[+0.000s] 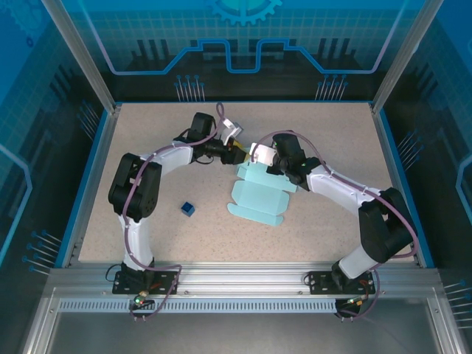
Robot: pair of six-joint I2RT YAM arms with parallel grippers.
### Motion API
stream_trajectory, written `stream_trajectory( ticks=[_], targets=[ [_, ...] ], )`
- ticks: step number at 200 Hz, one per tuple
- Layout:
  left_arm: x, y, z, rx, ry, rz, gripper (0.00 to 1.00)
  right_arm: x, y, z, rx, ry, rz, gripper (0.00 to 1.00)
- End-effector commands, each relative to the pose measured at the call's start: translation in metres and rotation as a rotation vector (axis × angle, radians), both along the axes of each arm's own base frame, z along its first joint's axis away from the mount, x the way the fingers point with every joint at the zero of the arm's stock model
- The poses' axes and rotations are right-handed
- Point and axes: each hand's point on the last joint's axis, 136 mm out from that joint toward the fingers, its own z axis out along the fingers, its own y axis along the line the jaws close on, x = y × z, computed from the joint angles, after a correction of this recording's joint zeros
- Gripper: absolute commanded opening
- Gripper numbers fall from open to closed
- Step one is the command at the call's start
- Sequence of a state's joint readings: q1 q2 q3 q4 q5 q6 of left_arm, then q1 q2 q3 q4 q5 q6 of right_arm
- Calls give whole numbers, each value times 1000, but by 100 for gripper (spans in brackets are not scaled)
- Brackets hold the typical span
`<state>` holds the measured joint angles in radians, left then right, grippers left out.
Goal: Fold the paper box
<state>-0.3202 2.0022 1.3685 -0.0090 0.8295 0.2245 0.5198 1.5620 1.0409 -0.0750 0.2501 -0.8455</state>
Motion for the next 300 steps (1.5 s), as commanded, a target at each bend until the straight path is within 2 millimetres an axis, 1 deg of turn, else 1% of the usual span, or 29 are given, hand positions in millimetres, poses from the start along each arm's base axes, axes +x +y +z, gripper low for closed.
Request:
stream_trajectory(
  ticks=[1,20,35,61,73,96,142,171,191,216,231,265,300],
  targets=[
    [-7,1,10,24,-9,-23,53,9,-6,12,19,-13,-27,0],
    [-14,5,6,31,4,-16,57,8,-9,14,20,-18,-33,0],
    [-17,7,2,41,8,-7,55,8,-9,15,22,-19,-33,0],
    [-12,10,-7,67,20,17,44,8,-11,14,21,-17,-37,0],
    [-10,10,-7,73,24,15,39,8,-12,13,20,-14,-40,0],
    [-12,10,-5,72,19,11,34,9,-14,15,23,-19,-49,0],
    [-11,14,-12,102,18,20,28,11,-14,21,45,-24,-54,0],
    [-2,16,-7,109,-11,62,16,11,-13,23,57,-20,-55,0],
    [1,19,-4,124,-35,79,9,12,-16,23,52,-16,-66,3],
    [2,23,-4,161,-60,85,0,11,-20,25,52,-8,-79,9],
    [1,25,-7,176,-73,80,0,11,-23,24,45,-6,-84,11],
    [1,27,-6,194,-111,70,0,10,-31,20,27,8,-102,12],
    [2,29,-7,212,-129,68,0,11,-42,21,21,16,-121,13]
  ],
)
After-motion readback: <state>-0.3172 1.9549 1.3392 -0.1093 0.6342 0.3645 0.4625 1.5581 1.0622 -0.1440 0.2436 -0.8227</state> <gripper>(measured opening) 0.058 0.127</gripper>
